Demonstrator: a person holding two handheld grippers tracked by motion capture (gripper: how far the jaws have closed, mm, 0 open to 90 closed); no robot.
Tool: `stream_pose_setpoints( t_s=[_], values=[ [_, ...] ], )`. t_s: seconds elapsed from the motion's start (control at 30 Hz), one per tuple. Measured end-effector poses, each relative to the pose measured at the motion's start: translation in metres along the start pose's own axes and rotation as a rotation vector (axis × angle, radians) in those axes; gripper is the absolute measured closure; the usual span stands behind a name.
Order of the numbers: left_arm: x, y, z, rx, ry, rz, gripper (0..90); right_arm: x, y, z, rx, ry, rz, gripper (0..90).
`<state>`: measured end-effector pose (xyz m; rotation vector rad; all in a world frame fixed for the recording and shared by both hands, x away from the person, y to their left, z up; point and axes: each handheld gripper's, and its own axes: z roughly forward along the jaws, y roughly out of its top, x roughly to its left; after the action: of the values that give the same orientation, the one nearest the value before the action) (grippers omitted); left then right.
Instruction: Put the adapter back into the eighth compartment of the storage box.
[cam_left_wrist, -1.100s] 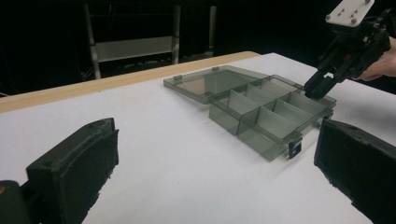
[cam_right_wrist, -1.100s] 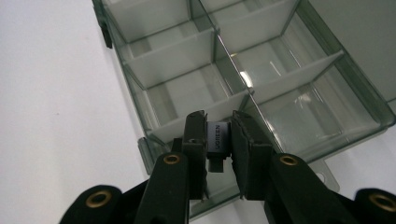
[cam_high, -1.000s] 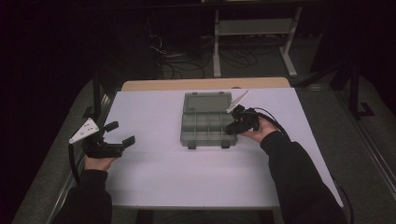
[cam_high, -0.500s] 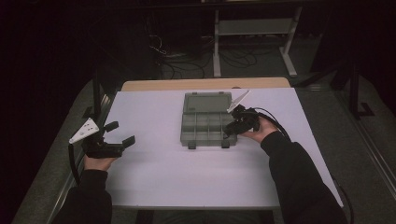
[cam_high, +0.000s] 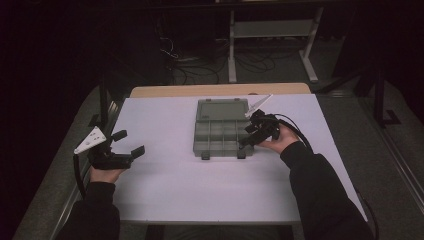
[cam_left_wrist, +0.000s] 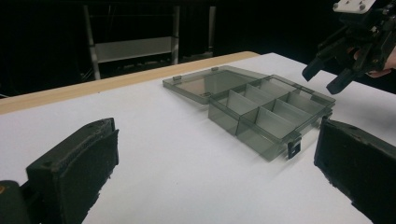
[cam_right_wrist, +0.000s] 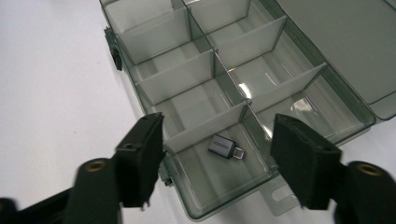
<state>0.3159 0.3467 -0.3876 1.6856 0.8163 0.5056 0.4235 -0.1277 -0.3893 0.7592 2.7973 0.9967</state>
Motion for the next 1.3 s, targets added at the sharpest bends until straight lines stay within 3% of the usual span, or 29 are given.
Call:
stream_pose_setpoints(
  t_s=[0.17, 0.3, 0.33, 0.5, 0.67, 1.3],
  values=[
    [0.000, 0.000, 0.000, 0.001, -0.001, 0.000, 0.0, 0.003, 0.000, -0.002, 0.009, -0.022, 0.013, 14.4],
    [0.000, 0.000, 0.000, 0.001, -0.002, -0.001, 0.0, 0.003, -0.001, -0.005, 0.001, -0.028, 0.025, 13.1],
    [0.000, 0.000, 0.000, 0.001, -0.002, -0.001, 0.0, 0.003, -0.003, -0.009, -0.032, -0.030, 0.039, 9.3],
    [0.000, 0.000, 0.001, 0.002, -0.003, -0.002, 0.0, 0.004, -0.009, -0.016, -0.059, -0.069, 0.064, 0.0],
    [0.000, 0.000, 0.002, 0.003, -0.005, -0.004, 0.0, 0.004, -0.015, -0.025, -0.101, -0.108, 0.073, 0.0],
    [0.000, 0.000, 0.001, 0.000, -0.004, -0.007, 0.0, 0.011, -0.037, -0.043, -0.160, -0.143, 0.089, 0.0]
  ],
)
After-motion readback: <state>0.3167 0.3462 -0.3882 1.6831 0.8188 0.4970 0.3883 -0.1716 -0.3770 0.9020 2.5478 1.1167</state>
